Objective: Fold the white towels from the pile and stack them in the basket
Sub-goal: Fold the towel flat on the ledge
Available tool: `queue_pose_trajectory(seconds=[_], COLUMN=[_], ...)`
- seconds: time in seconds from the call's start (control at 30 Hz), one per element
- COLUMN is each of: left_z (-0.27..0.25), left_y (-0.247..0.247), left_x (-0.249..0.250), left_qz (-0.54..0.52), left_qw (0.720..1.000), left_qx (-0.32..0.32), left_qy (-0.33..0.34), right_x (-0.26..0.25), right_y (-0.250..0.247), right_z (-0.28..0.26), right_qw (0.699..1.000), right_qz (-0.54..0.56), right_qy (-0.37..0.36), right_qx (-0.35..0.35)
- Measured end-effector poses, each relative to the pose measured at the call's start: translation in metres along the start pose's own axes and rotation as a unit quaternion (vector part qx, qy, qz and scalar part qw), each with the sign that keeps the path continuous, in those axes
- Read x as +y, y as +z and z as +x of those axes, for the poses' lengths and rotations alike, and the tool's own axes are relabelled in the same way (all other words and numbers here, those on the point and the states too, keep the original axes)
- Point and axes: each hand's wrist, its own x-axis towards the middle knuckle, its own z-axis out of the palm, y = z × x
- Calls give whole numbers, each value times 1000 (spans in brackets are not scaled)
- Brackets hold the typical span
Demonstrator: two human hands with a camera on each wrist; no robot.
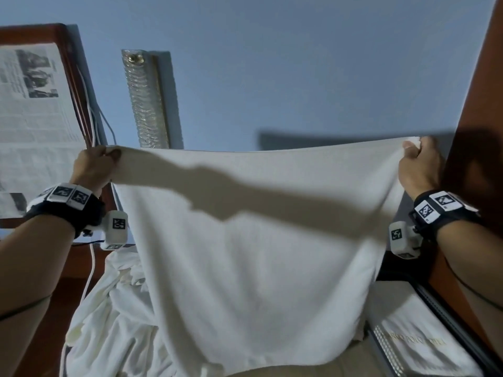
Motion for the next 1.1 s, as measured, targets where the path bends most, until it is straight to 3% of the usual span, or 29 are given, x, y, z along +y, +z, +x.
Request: queue_pose_trajectory(seconds=[0.23, 0.37, 0.47, 0.53, 0.6, 0.73, 0.83, 0.93, 1.0, 1.1], left_z=[-67, -105, -140, -163, -189, -224, -239, -252, -254, -260], left_y=[19, 34, 48, 59, 67, 85, 92, 98, 99, 97], left_x=[35, 77, 125, 152, 172, 171, 155, 146, 135, 123], left_qz=[-50, -81, -136, -172, -142, -173, -209, -221, -221, -223], left_qw=[999, 994, 977, 963, 960, 934, 921, 933, 939, 939], left_qx=[-9, -75, -147, -184, -195, -250, -282, -257, -245, -248], left_qy=[-3, 25, 73, 97, 140, 185, 169, 121, 98, 87], right_x=[-1, -32, -75, -108, -135, -159, -158, -148, -138, -128], right_y=[-5, -4, -5, -9, -15, -24, -21, -13, -6, 6], right_z=[-10, -30, -56, -76, -95, -124, -141, -152, -158, -170], right_qw=[997, 987, 962, 939, 912, 830, 756, 691, 692, 762], right_qz=[23, 37, 152, 215, 247, 300, 361, 373, 353, 306], right_qy=[11, -16, -32, -28, -22, 11, 52, 72, 54, -18], right_qx=[-70, -156, -223, -266, -327, -470, -544, -615, -627, -571])
